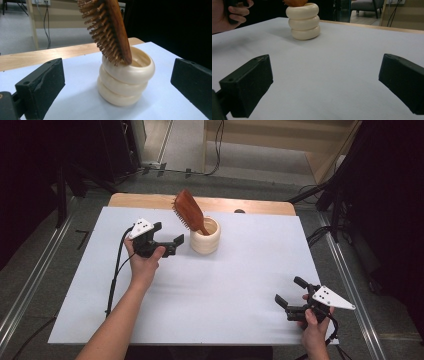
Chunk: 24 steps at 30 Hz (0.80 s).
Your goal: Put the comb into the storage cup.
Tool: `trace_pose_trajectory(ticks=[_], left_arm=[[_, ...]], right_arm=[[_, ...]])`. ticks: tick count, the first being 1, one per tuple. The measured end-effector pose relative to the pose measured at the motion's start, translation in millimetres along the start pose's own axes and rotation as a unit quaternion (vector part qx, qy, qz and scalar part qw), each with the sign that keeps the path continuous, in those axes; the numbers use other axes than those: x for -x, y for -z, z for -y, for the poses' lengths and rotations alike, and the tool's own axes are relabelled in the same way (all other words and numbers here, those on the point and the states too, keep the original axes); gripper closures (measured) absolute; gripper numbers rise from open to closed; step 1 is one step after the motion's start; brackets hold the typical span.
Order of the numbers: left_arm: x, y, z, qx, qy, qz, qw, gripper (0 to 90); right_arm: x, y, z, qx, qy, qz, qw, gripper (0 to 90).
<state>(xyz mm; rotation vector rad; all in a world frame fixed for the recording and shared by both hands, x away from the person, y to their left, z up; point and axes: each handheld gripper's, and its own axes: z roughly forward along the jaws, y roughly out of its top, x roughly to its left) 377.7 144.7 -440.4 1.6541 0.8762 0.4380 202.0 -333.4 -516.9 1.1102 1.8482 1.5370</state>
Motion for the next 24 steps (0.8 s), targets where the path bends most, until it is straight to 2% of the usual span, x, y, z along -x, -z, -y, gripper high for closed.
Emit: trace_pose_trajectory(ticks=[12,19,24], left_arm=[[1.7,28.3,13.7,0.003,-0.02,-0.004,0.9998,0.0],[0.8,48.5,17.8,0.01,-0.018,-0.015,0.9997,0.0],[-0.7,62.2,24.4,0.005,-0.018,-0.022,0.9996,0.0]], right_arm=[[-0.6,-0.9,-0.3,-0.003,0.003,0.0,1.0,0.0],[-1.3,-1.2,-0.4,-0.007,0.004,0.002,1.0,0.0],[-1.8,-1.5,-0.6,-0.009,0.004,0.003,1.0,0.0]])
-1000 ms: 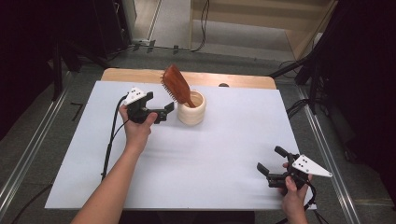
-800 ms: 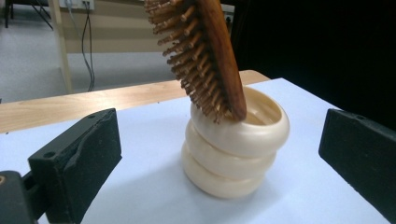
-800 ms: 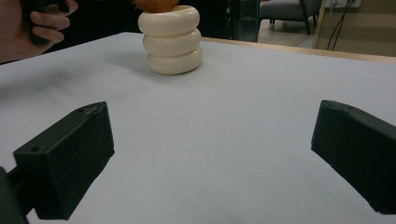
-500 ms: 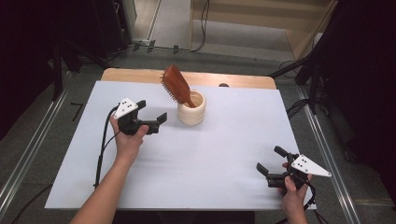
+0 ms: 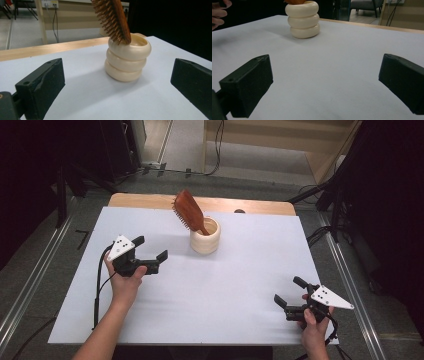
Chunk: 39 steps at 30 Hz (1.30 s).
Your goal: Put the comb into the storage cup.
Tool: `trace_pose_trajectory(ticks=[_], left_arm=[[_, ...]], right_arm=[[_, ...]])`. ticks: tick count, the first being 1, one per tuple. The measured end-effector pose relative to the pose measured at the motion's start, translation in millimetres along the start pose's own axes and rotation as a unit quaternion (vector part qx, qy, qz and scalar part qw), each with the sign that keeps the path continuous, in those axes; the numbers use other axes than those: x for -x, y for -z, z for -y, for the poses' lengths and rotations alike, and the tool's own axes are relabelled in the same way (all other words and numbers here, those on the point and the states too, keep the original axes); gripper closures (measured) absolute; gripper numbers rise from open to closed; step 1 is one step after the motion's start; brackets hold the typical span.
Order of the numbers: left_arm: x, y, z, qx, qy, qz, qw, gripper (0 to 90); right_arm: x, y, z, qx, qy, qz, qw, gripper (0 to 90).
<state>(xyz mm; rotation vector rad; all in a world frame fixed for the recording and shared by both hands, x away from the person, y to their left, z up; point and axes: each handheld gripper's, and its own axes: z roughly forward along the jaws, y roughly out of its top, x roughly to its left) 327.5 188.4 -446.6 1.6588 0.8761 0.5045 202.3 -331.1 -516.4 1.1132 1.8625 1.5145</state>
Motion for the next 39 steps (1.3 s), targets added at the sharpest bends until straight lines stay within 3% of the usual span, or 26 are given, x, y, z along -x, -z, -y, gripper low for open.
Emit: trace_pose_trajectory(ticks=[9,39], left_arm=[[-5.8,24.3,17.6,-0.003,0.005,-0.009,0.9999,0.0],[-16.3,80.7,49.3,-0.008,0.004,-0.033,0.9994,0.0]], right_arm=[[-0.1,0.0,0.0,0.0,0.002,0.0,1.0,0.0],[-0.7,-0.8,-0.2,-0.002,0.007,0.003,1.0,0.0]])
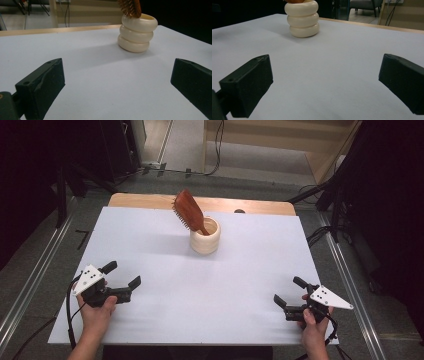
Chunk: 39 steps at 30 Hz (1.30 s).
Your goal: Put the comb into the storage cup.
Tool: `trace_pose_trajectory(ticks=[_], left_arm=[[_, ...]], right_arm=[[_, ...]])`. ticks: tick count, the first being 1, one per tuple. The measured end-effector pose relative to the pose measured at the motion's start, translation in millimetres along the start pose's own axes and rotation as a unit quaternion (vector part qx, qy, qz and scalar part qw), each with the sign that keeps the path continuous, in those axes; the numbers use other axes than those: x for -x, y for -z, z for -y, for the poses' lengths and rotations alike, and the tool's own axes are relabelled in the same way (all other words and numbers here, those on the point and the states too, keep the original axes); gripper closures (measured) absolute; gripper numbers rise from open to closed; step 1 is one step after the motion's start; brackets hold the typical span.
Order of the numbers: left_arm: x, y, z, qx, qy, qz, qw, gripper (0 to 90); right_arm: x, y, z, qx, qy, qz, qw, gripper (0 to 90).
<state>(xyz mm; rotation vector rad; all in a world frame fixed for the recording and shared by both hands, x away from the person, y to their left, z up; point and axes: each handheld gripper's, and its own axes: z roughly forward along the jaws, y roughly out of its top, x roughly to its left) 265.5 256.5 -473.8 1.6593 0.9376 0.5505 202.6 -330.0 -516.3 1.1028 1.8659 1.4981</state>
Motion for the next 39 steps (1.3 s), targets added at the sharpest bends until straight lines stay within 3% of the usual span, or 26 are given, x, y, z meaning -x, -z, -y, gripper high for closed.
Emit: trace_pose_trajectory(ticks=[27,39], left_arm=[[-19.4,40.1,20.6,-0.014,0.008,-0.026,0.9995,0.0],[-26.3,50.8,24.4,-0.028,-0.004,-0.033,0.9991,0.0]], right_arm=[[0.1,0.2,0.0,0.001,-0.004,0.003,1.0,0.0],[0.1,0.1,0.1,0.001,-0.005,0.003,1.0,0.0]])
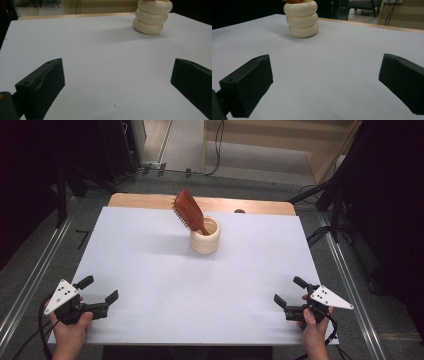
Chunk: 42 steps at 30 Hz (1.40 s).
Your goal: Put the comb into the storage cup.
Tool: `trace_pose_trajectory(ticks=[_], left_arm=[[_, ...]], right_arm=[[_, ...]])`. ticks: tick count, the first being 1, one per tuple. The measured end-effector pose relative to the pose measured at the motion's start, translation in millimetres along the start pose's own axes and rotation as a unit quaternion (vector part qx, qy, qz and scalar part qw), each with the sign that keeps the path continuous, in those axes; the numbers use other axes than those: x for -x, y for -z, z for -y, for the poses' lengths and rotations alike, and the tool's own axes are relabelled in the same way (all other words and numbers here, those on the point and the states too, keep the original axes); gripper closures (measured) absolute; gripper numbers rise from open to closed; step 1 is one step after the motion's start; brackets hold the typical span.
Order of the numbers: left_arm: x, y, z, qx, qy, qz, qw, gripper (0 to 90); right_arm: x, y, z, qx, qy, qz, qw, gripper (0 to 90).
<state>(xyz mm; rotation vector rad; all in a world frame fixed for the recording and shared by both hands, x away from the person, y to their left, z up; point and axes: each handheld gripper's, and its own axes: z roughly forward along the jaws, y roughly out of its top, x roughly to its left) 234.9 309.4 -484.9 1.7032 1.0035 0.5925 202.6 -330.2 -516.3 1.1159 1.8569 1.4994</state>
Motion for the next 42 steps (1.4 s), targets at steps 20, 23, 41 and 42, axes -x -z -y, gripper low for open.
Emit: trace_pose_trajectory(ticks=[20,23,41,42], left_arm=[[-17.9,3.1,7.2,-0.005,0.02,0.009,0.9997,0.0],[-15.9,2.2,7.9,-0.005,0.013,0.009,0.9999,0.0],[-12.4,2.4,9.2,-0.004,0.005,0.003,1.0,0.0],[-12.7,2.1,9.2,-0.006,0.005,0.004,1.0,0.0]], right_arm=[[0.2,0.4,0.3,-0.001,0.001,0.0,1.0,0.0],[0.1,0.4,0.4,-0.001,0.001,-0.001,1.0,0.0],[0.6,0.3,0.4,-0.001,-0.004,0.001,1.0,0.0],[0.7,0.2,0.4,-0.002,-0.004,0.002,1.0,0.0]])
